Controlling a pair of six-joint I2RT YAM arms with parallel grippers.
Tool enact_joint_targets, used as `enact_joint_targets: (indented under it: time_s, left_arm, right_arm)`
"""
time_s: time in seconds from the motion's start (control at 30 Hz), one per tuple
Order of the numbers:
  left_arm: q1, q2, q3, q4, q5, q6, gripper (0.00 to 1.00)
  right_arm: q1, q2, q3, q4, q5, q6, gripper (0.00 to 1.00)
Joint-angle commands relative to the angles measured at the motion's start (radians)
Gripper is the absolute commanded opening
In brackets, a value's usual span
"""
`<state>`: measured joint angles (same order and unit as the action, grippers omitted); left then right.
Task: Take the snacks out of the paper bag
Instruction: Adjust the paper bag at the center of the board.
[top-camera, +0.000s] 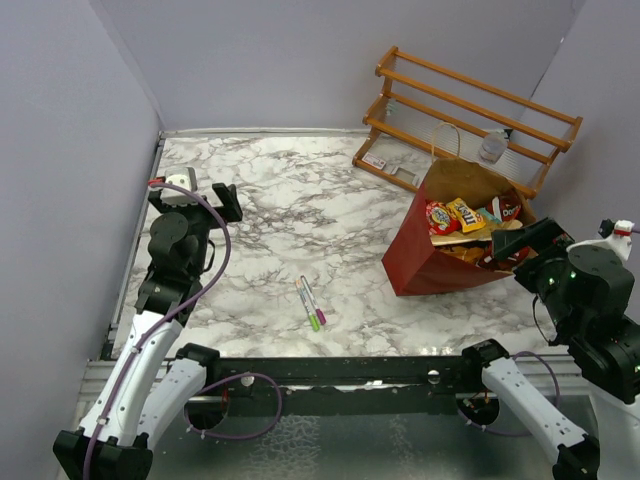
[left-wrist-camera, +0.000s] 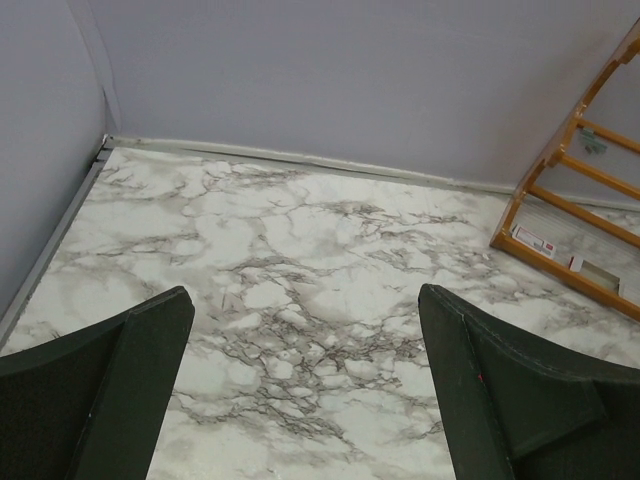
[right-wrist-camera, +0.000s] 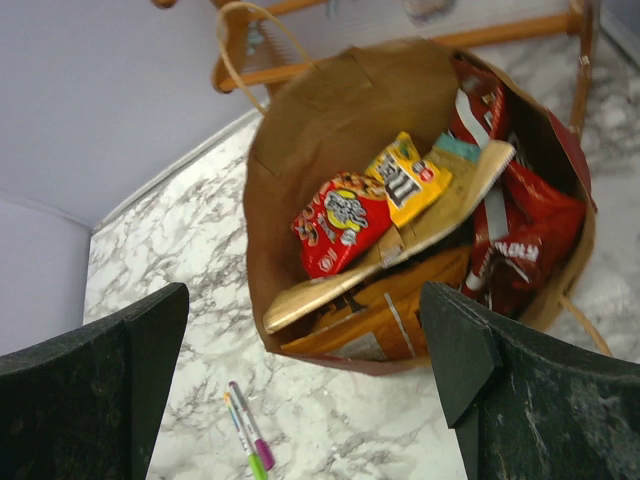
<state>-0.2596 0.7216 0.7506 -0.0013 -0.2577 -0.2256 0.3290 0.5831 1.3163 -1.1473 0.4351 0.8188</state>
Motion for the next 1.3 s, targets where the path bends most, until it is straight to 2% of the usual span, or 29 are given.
enact_joint_targets:
  time_s: [0.0, 0.23, 0.43, 0.63, 0.77, 0.9, 1.03, 1.27]
  left_arm:
    - [0.009, 0.004, -0.005, 0.08, -0.037, -0.015, 0.99]
    - [0.011, 0.015, -0.006, 0.101, -0.032, -0.028, 0.99]
    - [0.012, 0.024, -0.007, 0.109, -0.032, -0.033, 0.98]
    - [0.013, 0.041, -0.006, 0.108, -0.02, -0.04, 0.98]
    - [0.013, 0.054, 0.002, 0.095, -0.029, -0.039, 0.98]
    - [0.013, 0.058, 0.0, 0.096, -0.032, -0.04, 0.97]
    - [0.013, 0.065, -0.002, 0.095, -0.035, -0.043, 0.97]
    - [0.013, 0.076, -0.002, 0.092, -0.036, -0.046, 0.96]
  right_arm:
    - [-0.011, -0.035, 0.007, -0.185, 0.083, 0.134, 0.99]
    - [-0.013, -0.124, 0.004, -0.243, 0.181, 0.102, 0.99]
    - [-0.014, -0.187, -0.006, -0.258, 0.177, 0.126, 0.99]
    - [-0.015, -0.168, -0.007, -0.15, 0.203, 0.012, 0.99]
    - [-0.015, -0.166, -0.068, -0.244, 0.204, 0.154, 0.99]
    - [-0.015, -0.242, -0.154, -0.179, 0.097, 0.249, 1.0]
    - [-0.015, -0.315, -0.211, 0.019, 0.016, 0.209, 0.91]
    - [-0.015, -0.324, -0.314, 0.149, 0.053, 0.298, 0.77]
